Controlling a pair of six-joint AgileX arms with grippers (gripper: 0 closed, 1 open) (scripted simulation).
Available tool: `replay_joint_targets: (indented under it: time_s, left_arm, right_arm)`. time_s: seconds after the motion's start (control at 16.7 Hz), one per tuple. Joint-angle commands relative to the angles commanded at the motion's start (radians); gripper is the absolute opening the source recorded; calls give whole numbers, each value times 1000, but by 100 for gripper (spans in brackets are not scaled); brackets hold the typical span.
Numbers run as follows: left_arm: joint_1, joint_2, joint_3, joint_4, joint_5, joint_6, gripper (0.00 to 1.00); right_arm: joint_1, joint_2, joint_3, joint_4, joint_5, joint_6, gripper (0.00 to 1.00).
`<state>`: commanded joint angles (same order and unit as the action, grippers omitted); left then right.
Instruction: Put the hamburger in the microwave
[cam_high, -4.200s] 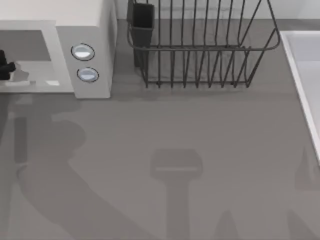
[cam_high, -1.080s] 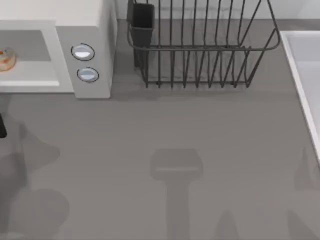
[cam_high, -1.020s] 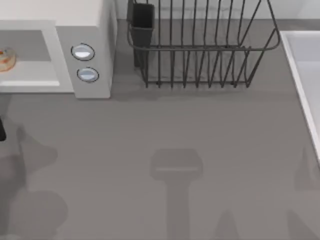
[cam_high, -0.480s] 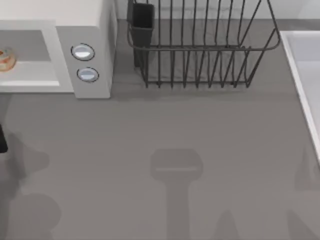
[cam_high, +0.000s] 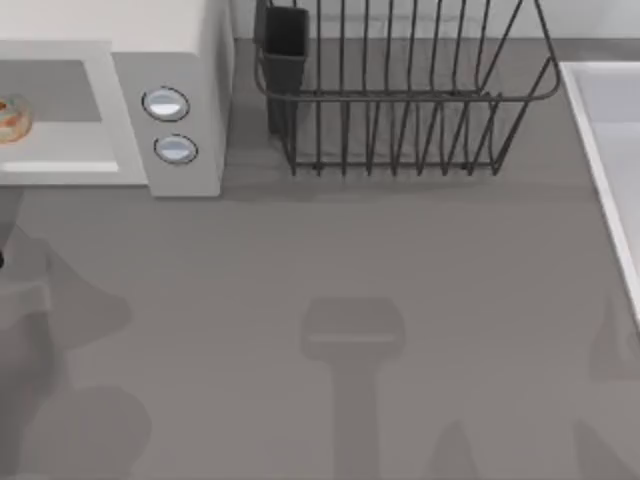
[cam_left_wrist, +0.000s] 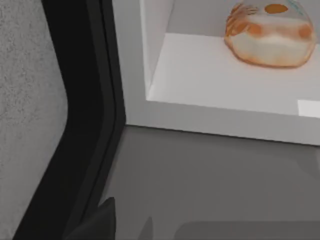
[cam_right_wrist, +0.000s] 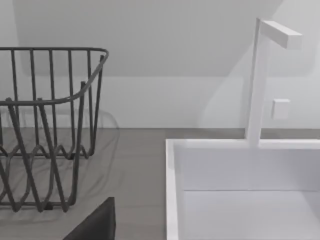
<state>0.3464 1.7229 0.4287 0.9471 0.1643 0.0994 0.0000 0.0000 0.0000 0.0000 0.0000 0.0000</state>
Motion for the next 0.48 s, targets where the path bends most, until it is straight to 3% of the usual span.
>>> replay_joint_targets:
  time_s: [0.48]
  left_arm:
    - [3,-115,-7,-360,10,2,100]
  right_arm:
    - [0,0,0,0,0,0,100]
